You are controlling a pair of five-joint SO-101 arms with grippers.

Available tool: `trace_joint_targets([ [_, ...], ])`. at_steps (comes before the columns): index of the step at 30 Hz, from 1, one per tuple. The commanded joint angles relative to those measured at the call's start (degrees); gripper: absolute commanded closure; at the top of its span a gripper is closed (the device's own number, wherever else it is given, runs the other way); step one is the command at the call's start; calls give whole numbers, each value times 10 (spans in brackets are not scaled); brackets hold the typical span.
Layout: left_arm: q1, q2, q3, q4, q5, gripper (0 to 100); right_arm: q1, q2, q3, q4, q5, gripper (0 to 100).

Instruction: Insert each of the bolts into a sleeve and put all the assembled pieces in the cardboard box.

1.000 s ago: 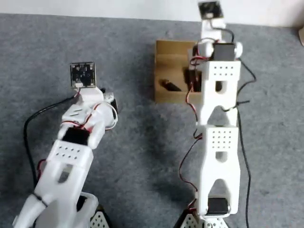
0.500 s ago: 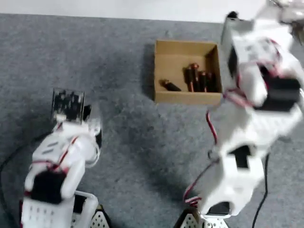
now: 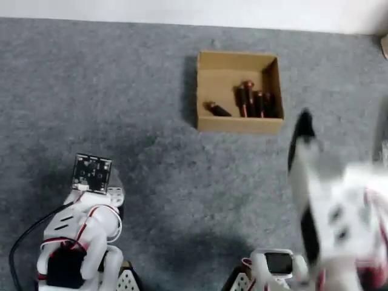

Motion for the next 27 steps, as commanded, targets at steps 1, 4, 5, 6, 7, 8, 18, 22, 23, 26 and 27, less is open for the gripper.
trace_joint_targets([
  [1,-35,-4,10,2,-2,993,-5,-142,173,-50,0,642],
  [4,-37,-5,45,4,-2,993,-5,-267,361,-95,0,642],
  [5,-36,-5,60,3,-2,993,-5,-312,429,-116,0,642],
  [6,-36,-5,75,3,-2,993,-5,-358,494,-142,0,642],
  [7,-36,-5,88,3,-2,993,-4,-406,557,-166,0,642],
  [8,-36,-5,102,3,-2,993,-3,-455,618,-187,0,642],
  [18,-40,-5,191,6,-3,993,14,-531,784,-240,-1,642],
  [22,-36,-5,227,2,-3,991,19,-548,916,-288,0,642],
  [23,-36,-5,235,2,-3,990,29,-557,960,-303,0,642],
  [26,-36,-4,247,4,-2,990,58,-570,1084,-354,0,642],
  [27,-36,-4,247,4,-2,990,70,-568,1120,-371,-2,642],
])
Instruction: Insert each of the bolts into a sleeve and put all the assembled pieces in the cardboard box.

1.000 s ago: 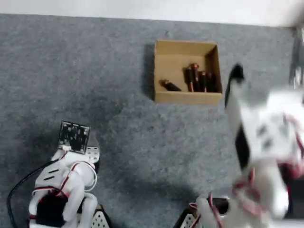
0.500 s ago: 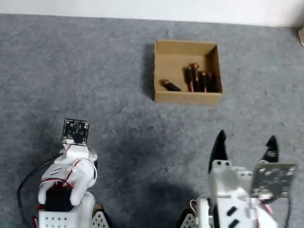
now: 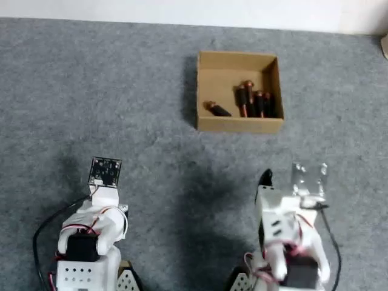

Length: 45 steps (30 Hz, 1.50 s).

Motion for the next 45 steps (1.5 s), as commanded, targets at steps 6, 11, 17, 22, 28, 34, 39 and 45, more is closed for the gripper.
trace_joint_targets([
  [6,7,1,15,2,-4,993,44,-7,247,-104,-4,642],
  [11,56,1,15,1,-3,993,42,-7,243,-70,0,642],
  [17,30,1,15,1,-1,993,58,-7,243,36,1,642],
  [22,29,1,15,1,-1,993,251,-6,240,34,-2,642],
  [28,29,1,15,1,-1,993,376,-6,240,34,-1,642],
  [34,29,1,15,1,-1,993,399,-6,240,34,-1,642],
  [39,29,1,15,1,-1,993,399,-6,240,34,-1,642],
  [45,29,1,15,1,-1,993,399,-6,240,34,-1,642],
])
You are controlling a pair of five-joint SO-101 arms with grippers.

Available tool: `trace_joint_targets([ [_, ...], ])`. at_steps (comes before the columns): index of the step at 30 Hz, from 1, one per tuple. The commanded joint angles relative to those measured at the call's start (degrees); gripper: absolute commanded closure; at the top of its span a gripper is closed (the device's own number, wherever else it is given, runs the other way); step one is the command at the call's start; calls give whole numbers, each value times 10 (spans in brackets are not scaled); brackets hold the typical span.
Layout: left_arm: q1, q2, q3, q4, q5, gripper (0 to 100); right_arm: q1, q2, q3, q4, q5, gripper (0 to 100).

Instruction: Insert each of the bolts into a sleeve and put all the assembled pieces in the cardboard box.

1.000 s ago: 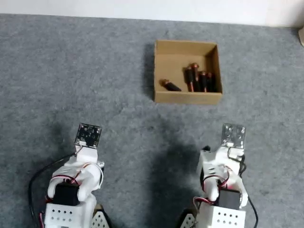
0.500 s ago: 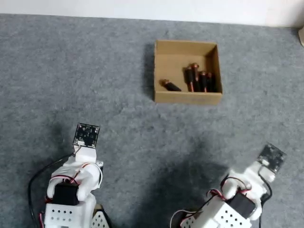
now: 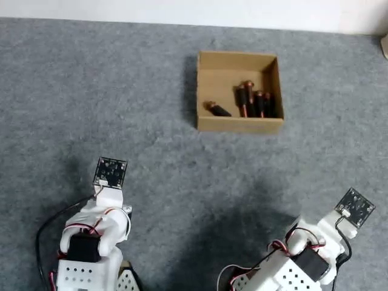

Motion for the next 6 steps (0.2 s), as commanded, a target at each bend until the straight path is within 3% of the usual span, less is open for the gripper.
trace_joint_targets([
  [1,-1,1,14,1,-1,993,6,-5,67,2,-1,642],
  [6,-1,1,14,1,-1,993,6,-5,67,2,-1,642],
])
